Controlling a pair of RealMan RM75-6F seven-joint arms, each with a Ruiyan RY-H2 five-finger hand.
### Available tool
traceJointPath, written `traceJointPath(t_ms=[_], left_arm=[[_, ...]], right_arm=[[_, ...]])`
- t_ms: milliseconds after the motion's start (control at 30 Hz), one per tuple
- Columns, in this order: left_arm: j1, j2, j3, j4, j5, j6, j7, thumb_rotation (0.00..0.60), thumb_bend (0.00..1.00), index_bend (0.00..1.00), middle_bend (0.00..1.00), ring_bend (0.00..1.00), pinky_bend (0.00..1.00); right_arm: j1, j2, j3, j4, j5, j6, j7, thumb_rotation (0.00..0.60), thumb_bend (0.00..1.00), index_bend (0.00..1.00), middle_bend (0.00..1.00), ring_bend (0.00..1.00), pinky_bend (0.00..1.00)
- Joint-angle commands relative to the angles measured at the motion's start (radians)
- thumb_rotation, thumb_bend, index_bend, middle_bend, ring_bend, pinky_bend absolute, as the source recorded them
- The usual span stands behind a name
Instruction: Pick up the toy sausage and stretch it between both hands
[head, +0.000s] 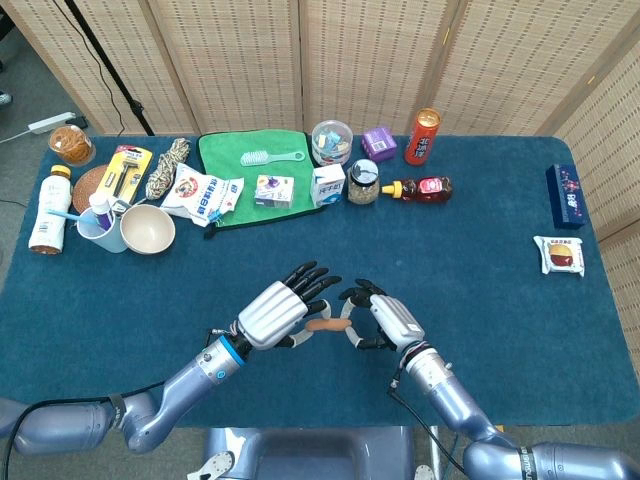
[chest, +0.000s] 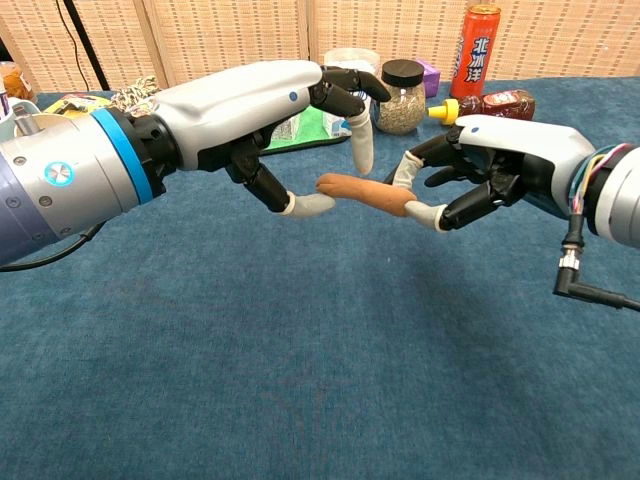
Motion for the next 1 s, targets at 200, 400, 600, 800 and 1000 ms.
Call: traceJointPath(t_ms=[200,400,600,800,1000], left_arm=[[-0.004,-0.007,0.004,0.006,0.001,0.002,-0.020,0.600,0.30,0.48,0.13,0.07,0.02],[-0.003,-0.016,0.006,0.011,0.001,0.010,-0.026,0.600,0.30,0.55,0.16,0.08,0.02],[-0.001,-0.027,0.000,0.019,-0.007,0.019,-0.028,0.600,0.32,0.63,0.19,0.10,0.04],[0.000,-0.031,-0.001,0.022,-0.010,0.025,-0.026,0.600,0.35,0.69,0.22,0.11,0.04],[-0.002,-0.031,-0.003,0.020,-0.014,0.025,-0.020,0.600,0.36,0.73,0.22,0.11,0.04]], right_arm=[[0.008,0.006,0.002,-0.016,0.032,0.002,-0.017,0.600,0.54,0.71,0.21,0.06,0.09],[0.009,0.008,0.001,-0.023,0.040,0.007,-0.025,0.600,0.54,0.71,0.19,0.06,0.09],[0.003,0.018,0.000,-0.031,0.037,0.008,-0.011,0.600,0.54,0.71,0.19,0.06,0.09],[-0.005,0.028,0.000,-0.031,0.024,0.012,0.006,0.600,0.54,0.71,0.19,0.07,0.09],[-0.005,0.034,0.002,-0.028,0.021,0.007,0.016,0.600,0.55,0.71,0.19,0.08,0.09]])
